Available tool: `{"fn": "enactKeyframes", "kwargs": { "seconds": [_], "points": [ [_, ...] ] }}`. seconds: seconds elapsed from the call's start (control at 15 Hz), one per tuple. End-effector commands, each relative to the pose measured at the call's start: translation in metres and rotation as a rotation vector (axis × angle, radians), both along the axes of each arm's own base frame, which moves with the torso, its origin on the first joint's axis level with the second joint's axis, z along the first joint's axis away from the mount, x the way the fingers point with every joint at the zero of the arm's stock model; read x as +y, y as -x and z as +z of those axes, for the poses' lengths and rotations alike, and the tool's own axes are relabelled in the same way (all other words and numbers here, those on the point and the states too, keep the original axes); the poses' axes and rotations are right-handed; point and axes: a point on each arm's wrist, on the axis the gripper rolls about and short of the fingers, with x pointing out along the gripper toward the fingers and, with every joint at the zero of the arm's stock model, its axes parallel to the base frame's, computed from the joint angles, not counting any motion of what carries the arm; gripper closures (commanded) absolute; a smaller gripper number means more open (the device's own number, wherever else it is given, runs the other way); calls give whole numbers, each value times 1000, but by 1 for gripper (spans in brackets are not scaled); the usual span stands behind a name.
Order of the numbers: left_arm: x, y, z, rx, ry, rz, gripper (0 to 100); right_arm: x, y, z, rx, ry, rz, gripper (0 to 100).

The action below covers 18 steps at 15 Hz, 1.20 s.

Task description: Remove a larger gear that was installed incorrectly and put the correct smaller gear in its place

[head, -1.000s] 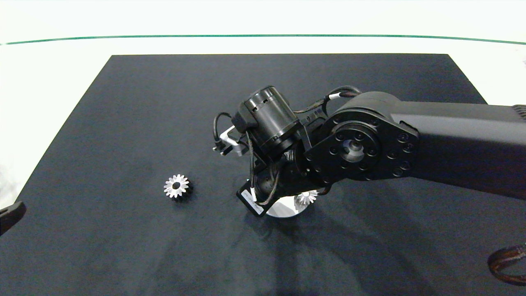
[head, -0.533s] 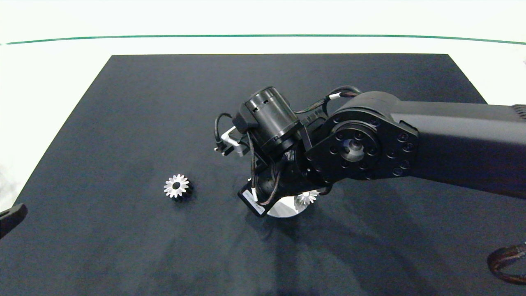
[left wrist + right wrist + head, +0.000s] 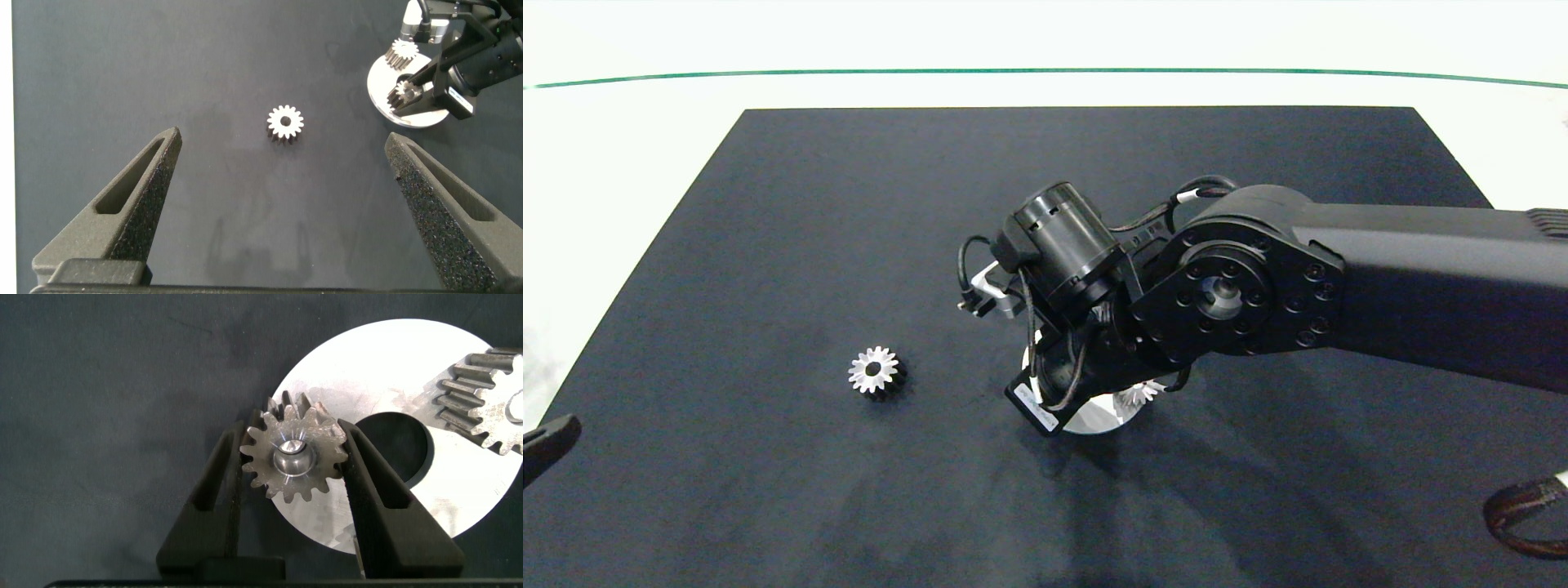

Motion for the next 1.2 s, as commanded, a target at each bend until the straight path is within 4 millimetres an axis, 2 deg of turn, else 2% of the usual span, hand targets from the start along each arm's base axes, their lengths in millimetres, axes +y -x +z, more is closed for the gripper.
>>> {"fn": "enactKeyframes", "kwargs": {
  "seconds": [0.07, 0.13, 0.2, 0.6, 0.73, 0.93, 1.13, 1.2],
  "points": [
    [0, 1, 0, 0, 0, -1, 0, 2, 1, -1, 1, 6, 6, 72],
    [0, 1, 0, 0, 0, -1, 0, 2, 1, -1, 1, 7, 7, 72],
    [0, 1, 0, 0, 0, -1, 0, 1, 1, 1, -3, 1, 6, 0],
    [0, 0, -1, 3, 1, -1, 0, 0, 6, 6, -6, -10, 10, 0],
    [0, 0, -2, 6, 0, 5, 0, -4, 19, 22, -22, -47, 11, 0],
    [1, 8, -2, -25, 2, 3, 0, -15, 50, 54, -104, -108, -70, 0],
    [2, 16, -2, -49, 6, 6, 0, -39, 65, 77, -176, -134, -156, 0],
    [2, 19, -2, -56, 19, 28, 0, -61, 76, 95, -202, -182, -190, 0]
  ]
}}
